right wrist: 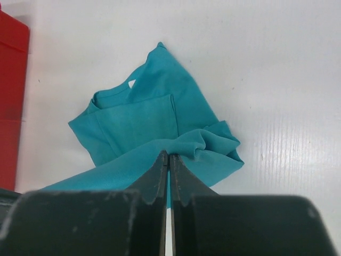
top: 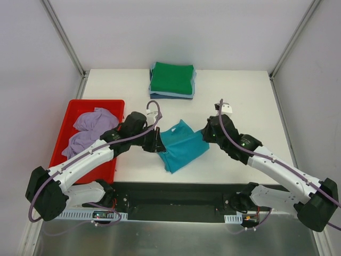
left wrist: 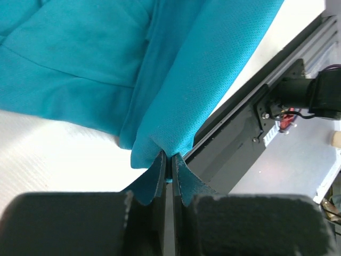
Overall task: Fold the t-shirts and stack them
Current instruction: Fold the long partially folded tshirt into a neat square
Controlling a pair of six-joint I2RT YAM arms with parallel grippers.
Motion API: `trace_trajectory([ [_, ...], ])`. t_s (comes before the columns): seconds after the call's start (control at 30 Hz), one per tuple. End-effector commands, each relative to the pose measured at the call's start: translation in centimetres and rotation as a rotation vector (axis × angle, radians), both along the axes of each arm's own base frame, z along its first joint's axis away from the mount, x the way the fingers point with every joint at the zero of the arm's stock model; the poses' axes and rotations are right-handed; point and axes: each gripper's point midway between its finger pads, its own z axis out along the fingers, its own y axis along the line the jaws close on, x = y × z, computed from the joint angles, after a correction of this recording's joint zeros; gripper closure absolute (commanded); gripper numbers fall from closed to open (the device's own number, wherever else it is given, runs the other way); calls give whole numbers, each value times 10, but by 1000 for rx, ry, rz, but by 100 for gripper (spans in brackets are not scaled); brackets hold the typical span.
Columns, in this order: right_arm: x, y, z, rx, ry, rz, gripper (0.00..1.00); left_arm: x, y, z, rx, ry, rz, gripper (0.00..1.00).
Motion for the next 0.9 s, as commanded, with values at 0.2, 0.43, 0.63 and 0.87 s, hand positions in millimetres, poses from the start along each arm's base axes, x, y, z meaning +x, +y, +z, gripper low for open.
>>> trace_trajectory([
  [0.2, 17, -11, 61, -49, -120, -39, 100, -25, -13, 57, -183, -7, -111, 100],
  [0.43, 28, -1, 78, -44, -161, -19, 100, -19, -11, 60, -180, -27, -75, 100],
  [0.63, 43, 8, 98, -42, -225, -16, 100, -2, -3, 66, -162, -79, 9, 100],
  [0.87, 73, 40, 92, -99, -188, 71, 100, 43, 26, 40, -111, -26, 200, 100],
])
